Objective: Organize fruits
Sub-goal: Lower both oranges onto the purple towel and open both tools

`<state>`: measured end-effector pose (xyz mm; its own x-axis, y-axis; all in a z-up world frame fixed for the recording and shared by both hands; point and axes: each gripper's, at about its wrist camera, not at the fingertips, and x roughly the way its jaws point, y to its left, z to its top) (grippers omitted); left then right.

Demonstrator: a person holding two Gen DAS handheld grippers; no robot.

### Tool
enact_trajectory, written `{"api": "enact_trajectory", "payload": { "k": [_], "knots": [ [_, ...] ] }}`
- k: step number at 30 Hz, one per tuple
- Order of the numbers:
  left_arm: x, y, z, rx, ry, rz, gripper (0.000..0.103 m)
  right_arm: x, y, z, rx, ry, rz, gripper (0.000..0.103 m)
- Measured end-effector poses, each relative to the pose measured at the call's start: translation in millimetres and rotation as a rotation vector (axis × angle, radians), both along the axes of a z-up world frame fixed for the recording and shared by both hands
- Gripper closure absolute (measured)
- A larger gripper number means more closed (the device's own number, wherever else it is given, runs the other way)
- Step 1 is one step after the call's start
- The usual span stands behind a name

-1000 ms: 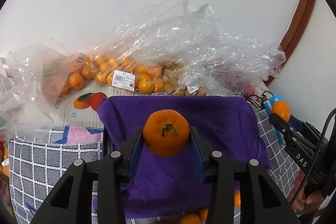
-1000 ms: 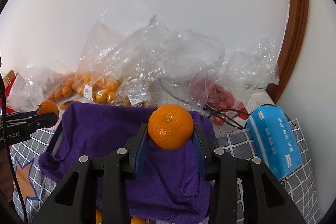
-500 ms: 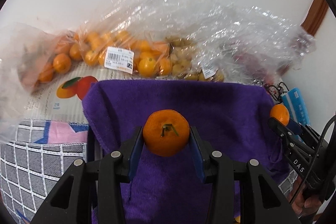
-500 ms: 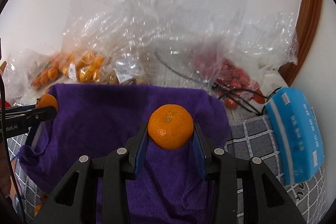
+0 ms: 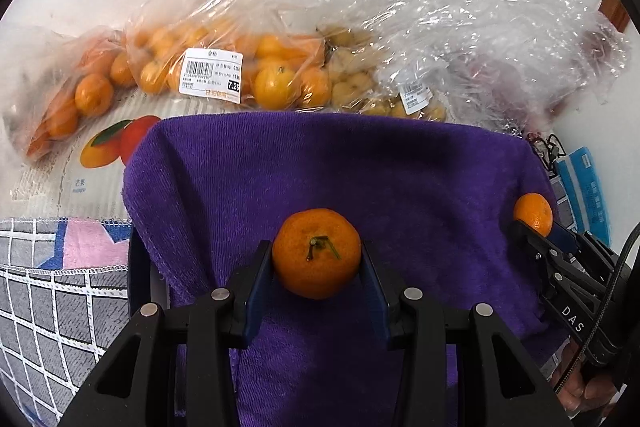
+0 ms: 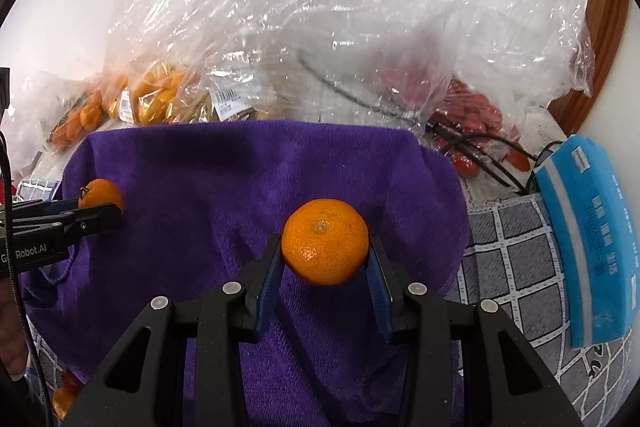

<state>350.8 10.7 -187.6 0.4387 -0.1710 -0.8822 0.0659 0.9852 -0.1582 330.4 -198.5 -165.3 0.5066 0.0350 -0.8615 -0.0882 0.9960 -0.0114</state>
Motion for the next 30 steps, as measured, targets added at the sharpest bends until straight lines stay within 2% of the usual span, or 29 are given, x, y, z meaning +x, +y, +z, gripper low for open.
{"api": "enact_trajectory", "payload": {
  "k": [12, 14, 15, 17, 21, 27, 30],
  "knots": [
    [6.9, -6.0, -2.6, 0.024, -0.005, -0.013, 0.061, 0.2, -0.1, -10.3, 0.012, 0.031, -0.002, 0.062],
    [5.3, -8.1, -0.4, 0.035, -0.001, -0.012, 0.059, -1.7, 0.6, -7.2, 0.016, 0.025, 0.002, 0.061],
    [4.8, -9.3, 1.4, 0.051, -0.002, -0.008, 0.055, -1.8, 0.7, -5.1, 0.017, 0.021, 0.003, 0.057],
    [1.5, -9.7, 9.1, 0.065, -0.021, -0.006, 0.048, -4.9, 1.9, 3.3, 0.021, -0.019, 0.008, 0.043],
    [-6.3, -10.3, 28.2, 0.086, -0.056, 0.003, 0.039, -13.0, 3.3, 23.4, 0.022, -0.056, 0.002, 0.032],
    [-28.7, -8.0, 55.7, 0.122, -0.090, 0.026, 0.030, -36.1, 2.4, 52.0, 0.007, -0.112, -0.042, 0.031],
    [-49.6, -5.1, 74.2, 0.151, -0.130, 0.032, 0.030, -54.8, -2.2, 67.2, 0.010, -0.128, -0.057, 0.031]
  ]
}}
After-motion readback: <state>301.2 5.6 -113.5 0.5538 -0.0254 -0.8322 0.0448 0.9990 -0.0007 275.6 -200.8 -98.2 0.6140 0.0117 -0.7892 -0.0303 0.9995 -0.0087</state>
